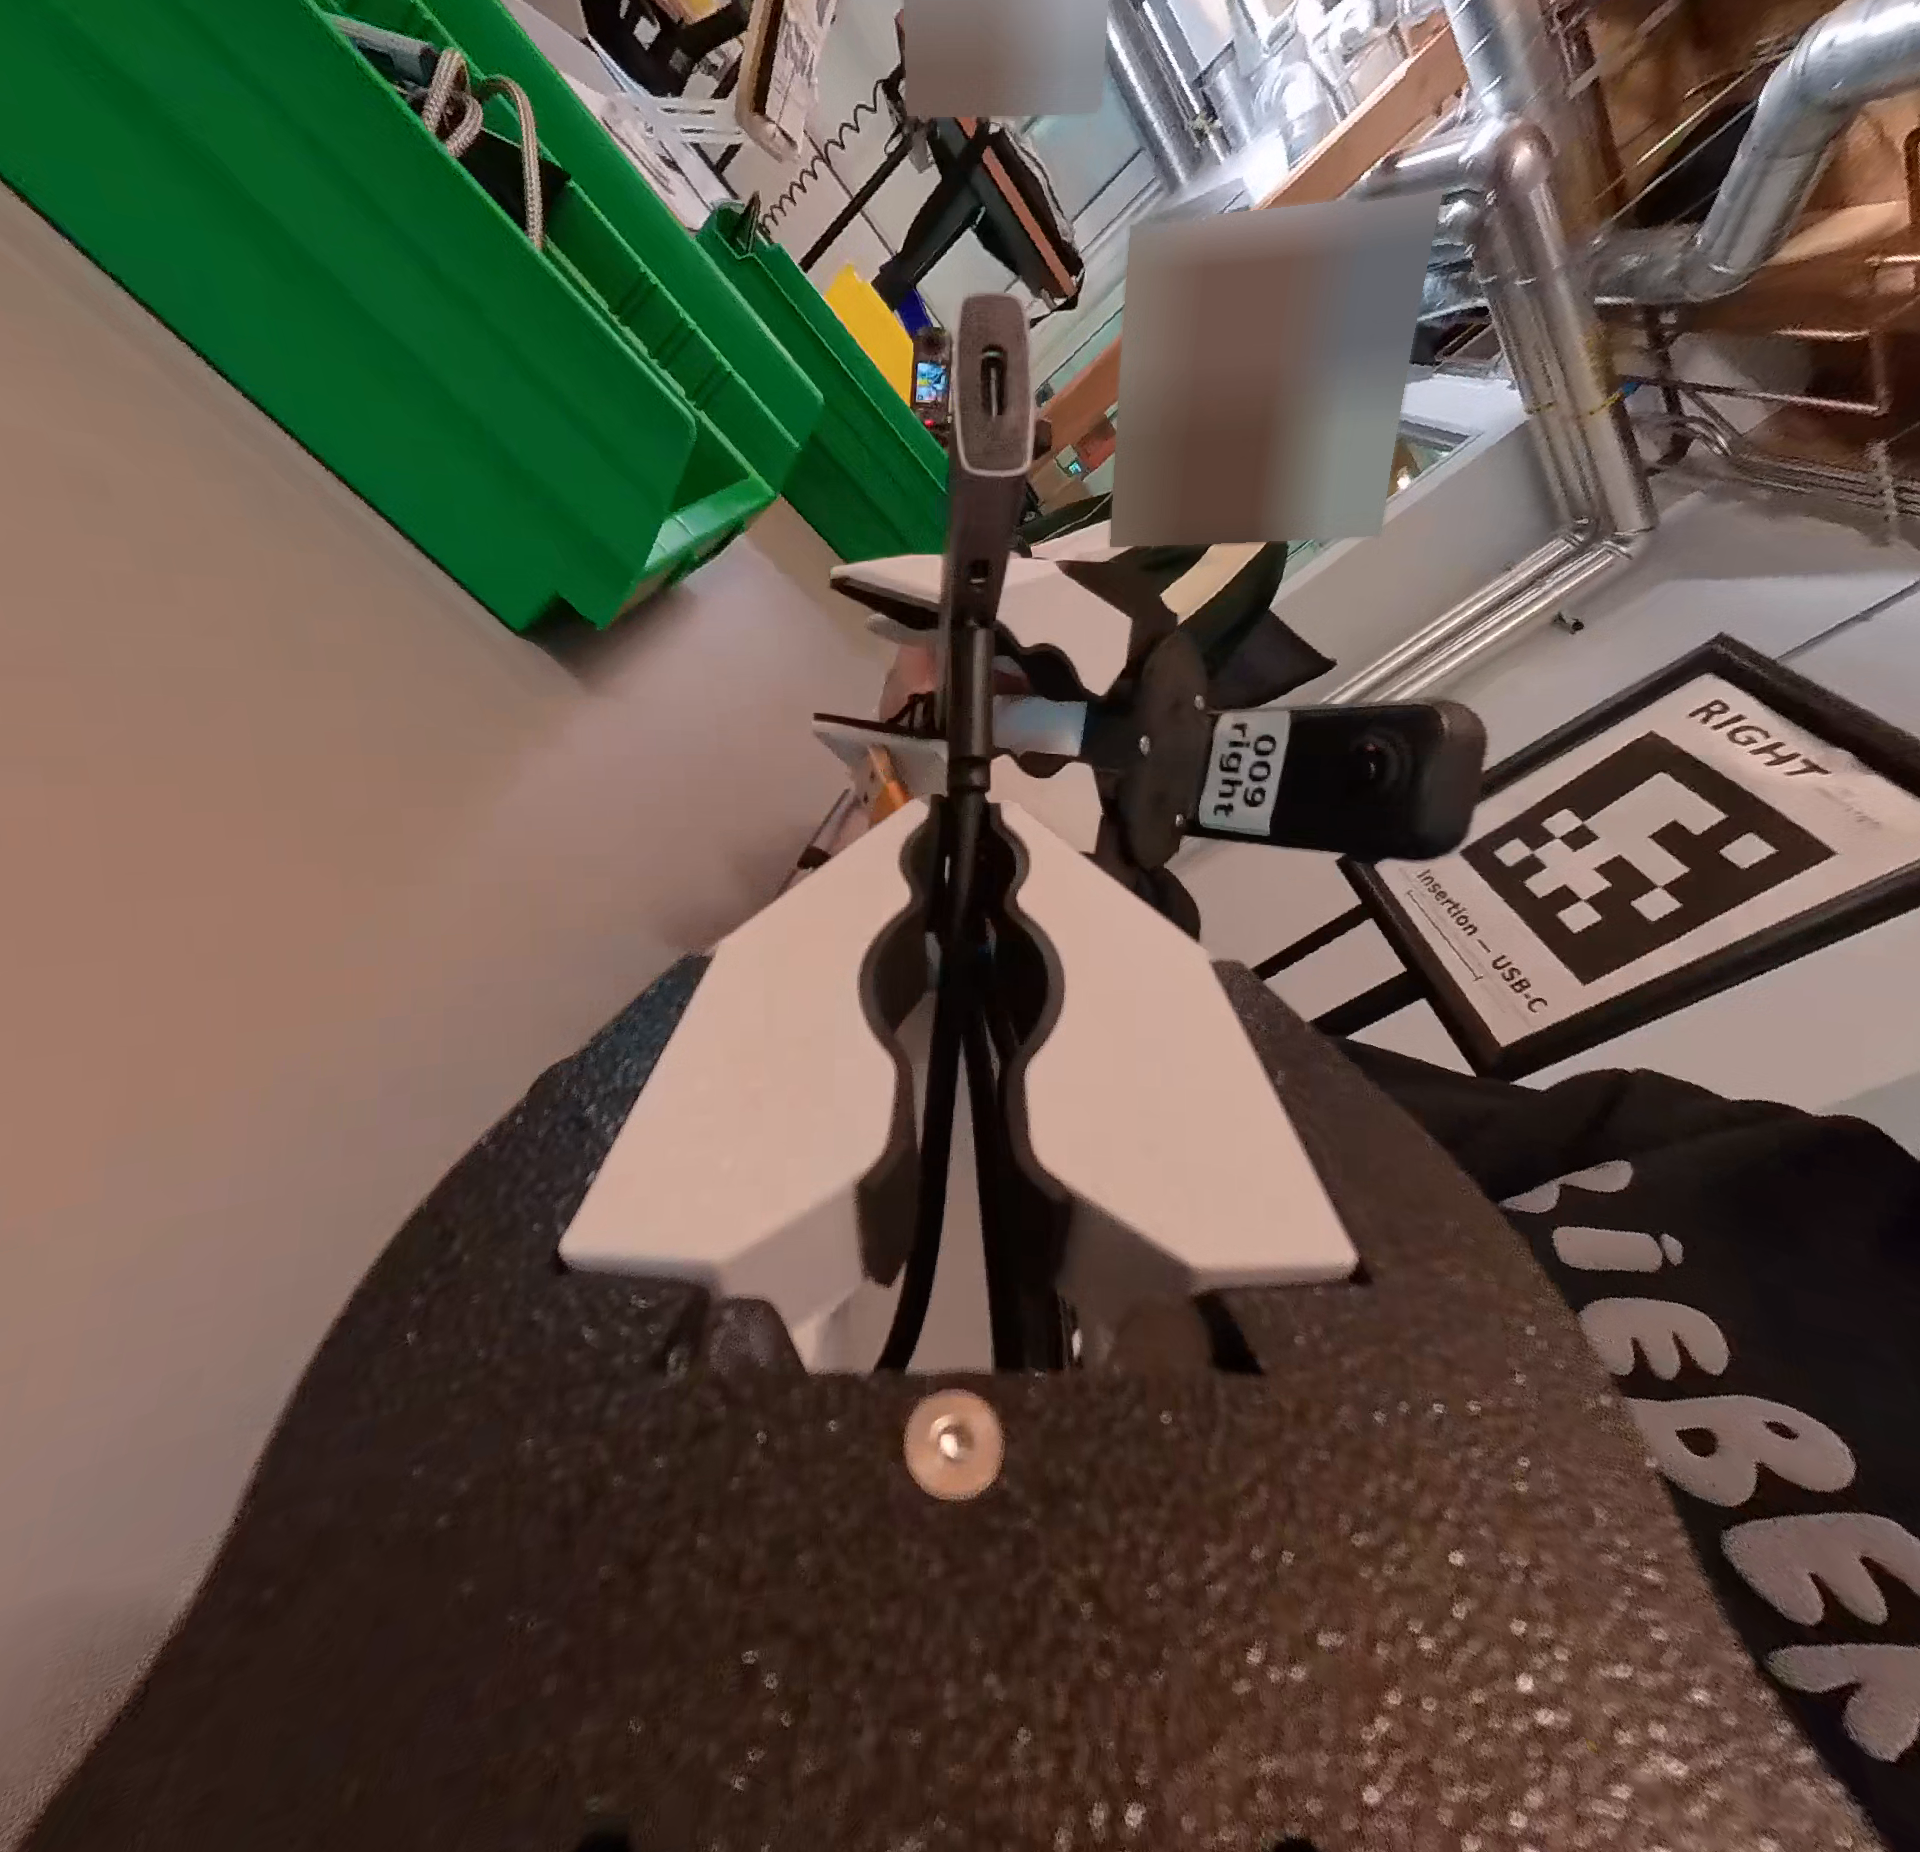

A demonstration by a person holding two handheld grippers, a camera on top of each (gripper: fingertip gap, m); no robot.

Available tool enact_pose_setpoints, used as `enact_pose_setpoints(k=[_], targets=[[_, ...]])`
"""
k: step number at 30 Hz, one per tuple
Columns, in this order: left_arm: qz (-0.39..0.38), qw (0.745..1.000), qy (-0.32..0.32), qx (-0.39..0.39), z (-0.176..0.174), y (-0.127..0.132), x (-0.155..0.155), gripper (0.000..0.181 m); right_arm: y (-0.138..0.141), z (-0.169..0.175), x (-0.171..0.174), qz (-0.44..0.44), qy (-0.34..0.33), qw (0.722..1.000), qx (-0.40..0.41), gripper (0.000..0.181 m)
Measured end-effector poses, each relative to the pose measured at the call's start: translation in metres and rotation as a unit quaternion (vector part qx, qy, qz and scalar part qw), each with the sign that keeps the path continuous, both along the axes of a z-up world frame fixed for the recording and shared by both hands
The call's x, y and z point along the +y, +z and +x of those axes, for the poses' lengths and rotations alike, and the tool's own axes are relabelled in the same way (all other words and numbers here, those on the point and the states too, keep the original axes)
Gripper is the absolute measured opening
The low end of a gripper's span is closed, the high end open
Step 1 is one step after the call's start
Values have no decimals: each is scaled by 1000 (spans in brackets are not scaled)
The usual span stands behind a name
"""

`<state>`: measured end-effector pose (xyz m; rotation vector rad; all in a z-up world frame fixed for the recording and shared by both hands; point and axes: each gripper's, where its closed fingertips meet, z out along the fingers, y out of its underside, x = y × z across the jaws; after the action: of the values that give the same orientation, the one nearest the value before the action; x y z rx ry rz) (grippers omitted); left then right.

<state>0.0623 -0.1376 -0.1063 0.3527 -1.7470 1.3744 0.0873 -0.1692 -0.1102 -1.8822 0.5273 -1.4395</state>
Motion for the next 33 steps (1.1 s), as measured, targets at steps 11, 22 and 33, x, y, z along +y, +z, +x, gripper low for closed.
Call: enact_pose_setpoints(k=[11, 22, 33], targets=[[-53, 873, -16, -484, 6, 6, 31, 43, -24, -45, 16, 170, 188, 946, 200, 23], [-76, 861, -84, -497, -19, -12, 30, 25, -36, -61, 46, 183, 279, 911, 243, 23], [-69, 877, -94, -466, -33, -28, 39, 21, -46, -67, 61, 188, 324, 889, 264, 23]])
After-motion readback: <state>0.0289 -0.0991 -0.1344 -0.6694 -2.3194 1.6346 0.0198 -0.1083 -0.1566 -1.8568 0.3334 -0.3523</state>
